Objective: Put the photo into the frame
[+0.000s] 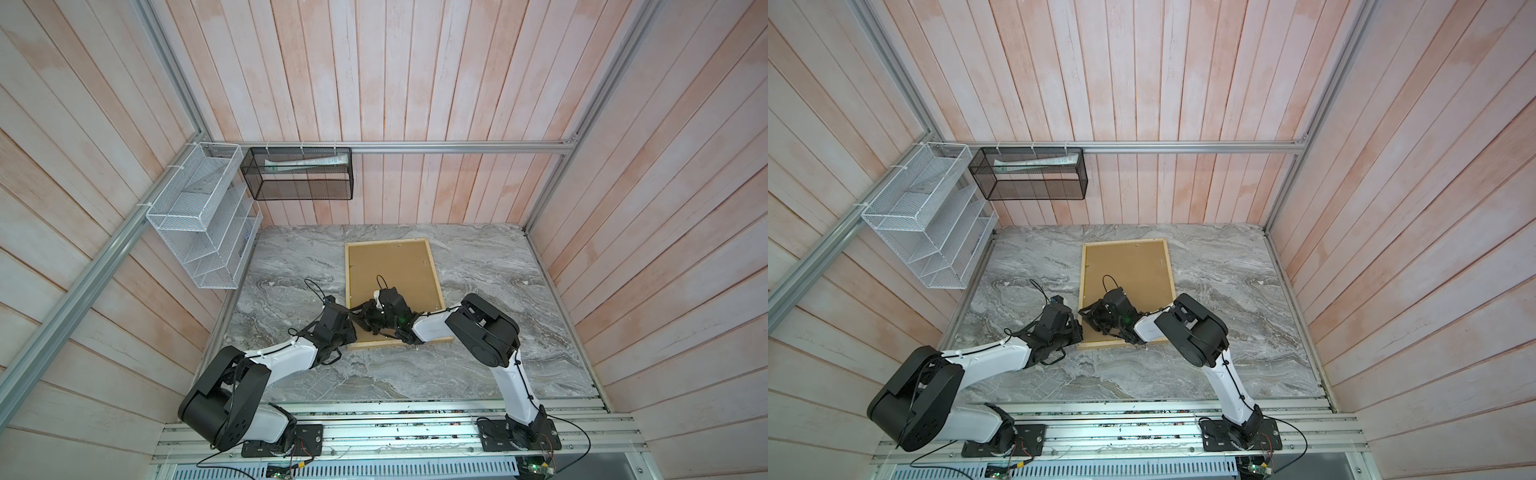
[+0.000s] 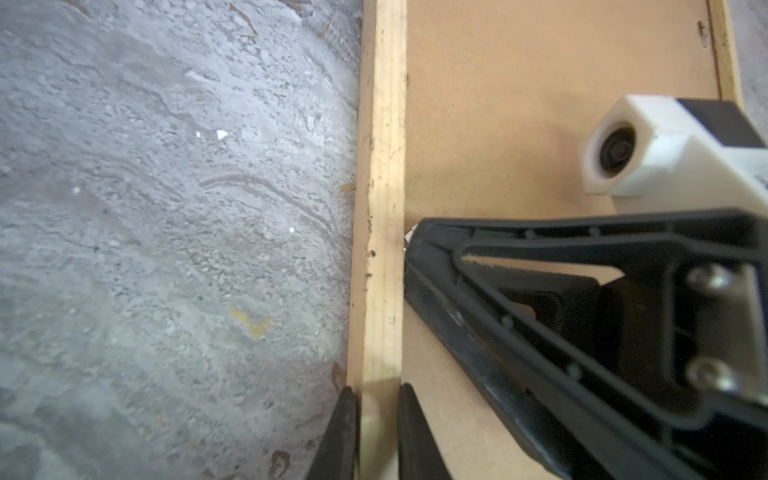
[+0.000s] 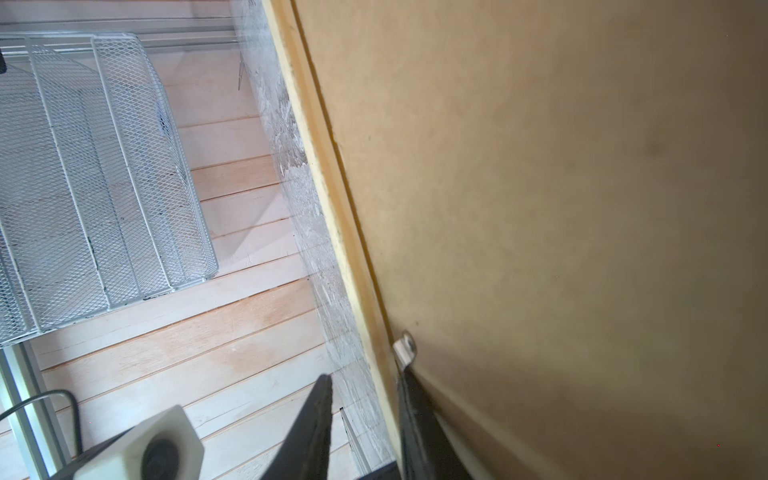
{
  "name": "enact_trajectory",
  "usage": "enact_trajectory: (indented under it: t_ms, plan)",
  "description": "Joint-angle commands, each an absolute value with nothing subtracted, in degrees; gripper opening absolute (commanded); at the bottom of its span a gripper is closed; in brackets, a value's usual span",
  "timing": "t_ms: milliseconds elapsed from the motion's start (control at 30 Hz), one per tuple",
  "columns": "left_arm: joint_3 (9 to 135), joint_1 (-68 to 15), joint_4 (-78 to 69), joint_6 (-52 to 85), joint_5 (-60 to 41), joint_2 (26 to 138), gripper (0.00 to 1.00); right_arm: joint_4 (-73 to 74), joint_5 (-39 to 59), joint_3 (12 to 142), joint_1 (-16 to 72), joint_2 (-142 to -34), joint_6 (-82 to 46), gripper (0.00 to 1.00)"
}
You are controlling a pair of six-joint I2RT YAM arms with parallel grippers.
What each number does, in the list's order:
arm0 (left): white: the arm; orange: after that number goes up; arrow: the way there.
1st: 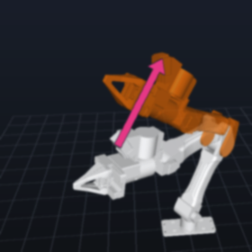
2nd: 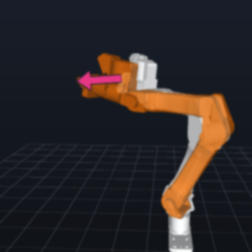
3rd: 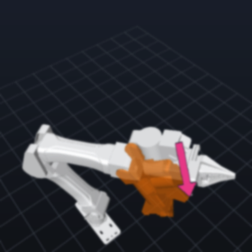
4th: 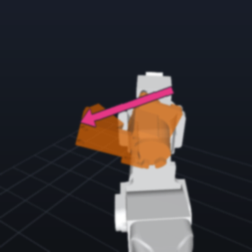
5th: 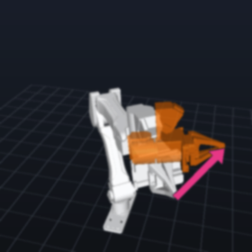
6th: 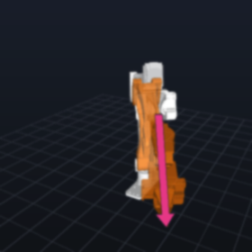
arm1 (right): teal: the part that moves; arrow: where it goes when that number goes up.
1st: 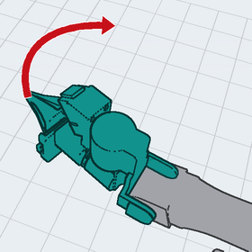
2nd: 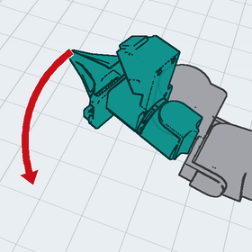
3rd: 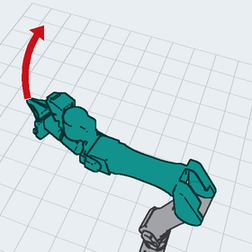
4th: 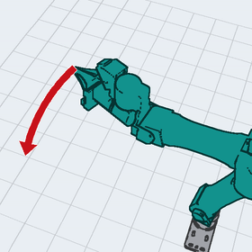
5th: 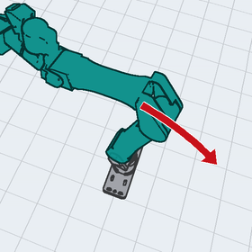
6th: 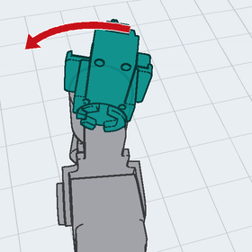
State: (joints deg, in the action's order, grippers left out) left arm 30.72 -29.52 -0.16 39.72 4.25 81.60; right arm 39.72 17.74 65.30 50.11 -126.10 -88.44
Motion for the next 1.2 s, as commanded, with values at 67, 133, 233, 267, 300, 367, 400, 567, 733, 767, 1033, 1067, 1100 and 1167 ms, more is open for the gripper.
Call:
enact_trajectory:
  t_ms: [67, 133, 233, 267, 300, 367, 400, 567, 733, 767, 1033, 1067, 1100, 1167]
  plan:
    - [32.4, -29.9, 4.9, 43.1, 7.5, 82.7, 0.05, 29.4, 12.2, 60.7, 49.9, -126.7, -86.9, 0.31]
    - [32.3, -29.8, 4.9, 43.2, 7.6, 82.9, 0.05, 29.2, 12.0, 60.5, 49.7, -126.1, -86.2, 0.31]
    - [32.2, -29.7, 4.9, 43.4, 8.0, 83.1, 0.05, 29.2, 11.8, 60.1, 49.7, -125.6, -86.0, 0.31]
    - [32.1, -29.7, 4.8, 43.3, 7.7, 83.1, 0.05, 29.1, 11.8, 60.0, 49.7, -125.5, -86.0, 0.31]
    - [32.2, -29.7, 4.7, 43.2, 7.5, 83.1, 0.05, 29.1, 11.8, 60.1, 49.7, -125.5, -85.9, 0.31]
    - [32.1, -29.7, 4.1, 42.9, 7.0, 83.1, 0.05, 28.9, 12.0, 60.7, 49.8, -125.7, -85.6, 0.30]
    - [31.9, -29.7, 3.6, 42.7, 6.5, 83.1, 0.05, 28.5, 12.1, 61.3, 49.8, -126.0, -85.5, 0.30]
    - [31.4, -29.8, 1.1, 41.4, 3.4, 83.3, 0.04, 27.6, 11.4, 63.1, 50.0, -127.2, -86.1, 0.30]
    - [31.3, -29.8, -0.7, 39.1, 0.4, 83.7, 0.04, 25.8, 9.4, 65.0, 50.2, -128.4, -85.7, 0.30]
    - [31.3, -29.8, -1.0, 38.9, 0.1, 83.6, 0.04, 25.7, 9.2, 65.1, 50.2, -128.6, -85.8, 0.30]
    - [31.0, -30.1, -3.4, 37.5, -3.3, 84.1, 0.04, 27.6, 10.9, 66.5, 50.6, -132.2, -88.8, 0.30]
    - [31.0, -30.2, -3.5, 37.4, -3.6, 84.2, 0.04, 28.0, 11.1, 66.6, 50.7, -132.6, -89.2, 0.30]
    - [30.9, -30.3, -3.7, 37.4, -3.7, 84.2, 0.04, 28.3, 11.3, 66.7, 50.7, -133.0, -89.8, 0.30]
    - [30.8, -30.5, -4.3, 37.3, -4.2, 84.3, 0.04, 29.2, 11.5, 66.9, 51.0, -133.8, -90.9, 0.30]
